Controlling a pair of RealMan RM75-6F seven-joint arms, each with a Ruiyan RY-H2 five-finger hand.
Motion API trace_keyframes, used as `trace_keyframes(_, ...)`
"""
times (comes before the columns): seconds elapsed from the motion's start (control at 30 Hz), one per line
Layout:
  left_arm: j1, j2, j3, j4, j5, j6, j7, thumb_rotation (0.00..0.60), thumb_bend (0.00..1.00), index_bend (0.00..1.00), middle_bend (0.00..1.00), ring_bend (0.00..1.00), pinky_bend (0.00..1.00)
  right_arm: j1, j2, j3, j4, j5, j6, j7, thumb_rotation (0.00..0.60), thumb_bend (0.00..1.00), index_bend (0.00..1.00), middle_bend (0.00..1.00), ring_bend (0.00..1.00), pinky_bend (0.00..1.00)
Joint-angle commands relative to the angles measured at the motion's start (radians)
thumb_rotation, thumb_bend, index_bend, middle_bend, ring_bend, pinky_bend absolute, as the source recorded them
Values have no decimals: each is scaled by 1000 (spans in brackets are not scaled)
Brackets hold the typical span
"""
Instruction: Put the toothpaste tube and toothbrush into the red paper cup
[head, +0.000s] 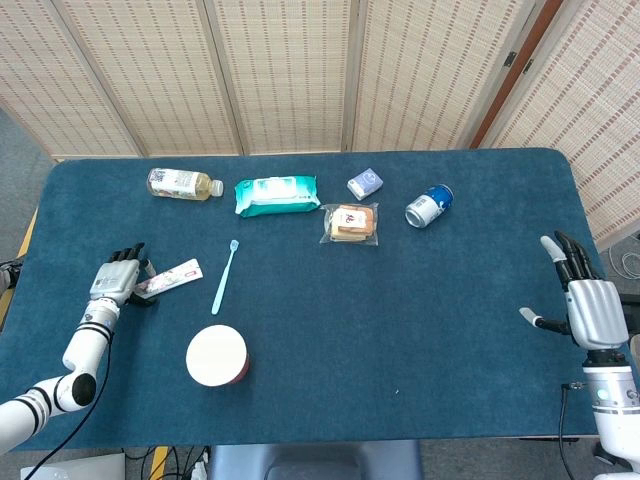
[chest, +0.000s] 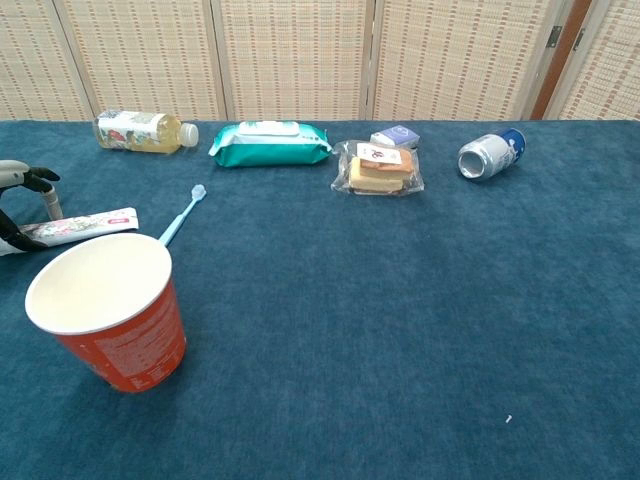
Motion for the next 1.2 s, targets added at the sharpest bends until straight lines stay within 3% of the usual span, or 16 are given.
trace_keyframes(0.03,-3,-3,0,3,-12,-4,13,600,193,380,0,0,0,0,-2,-1,2,0,-1,1,600,0,0,0,26,366)
trace_keyframes(0.37,-6,-16,2,2,-56,12,65,600,265,467,0,0,0,-1,-6,-3,8,0,-3,6,600,0,0,0,26,366)
trace_keyframes(0.6,-4,-16,3,-2,-56,19,74,600,270,472,0,0,0,-1,-8,-3,11,-1,-4,8,600,0,0,0,26,366)
trace_keyframes(0.87,-5,-4,-15,-21,-45,24,56,600,270,299,0,0,0,-2,-10,-4,14,-1,-4,11,600,0,0,0,26,366)
trace_keyframes(1.2,-19,-11,-7,-15,-55,17,90,600,270,287,0,0,0,-5,-10,-4,16,-1,-1,15,600,0,0,0,26,366)
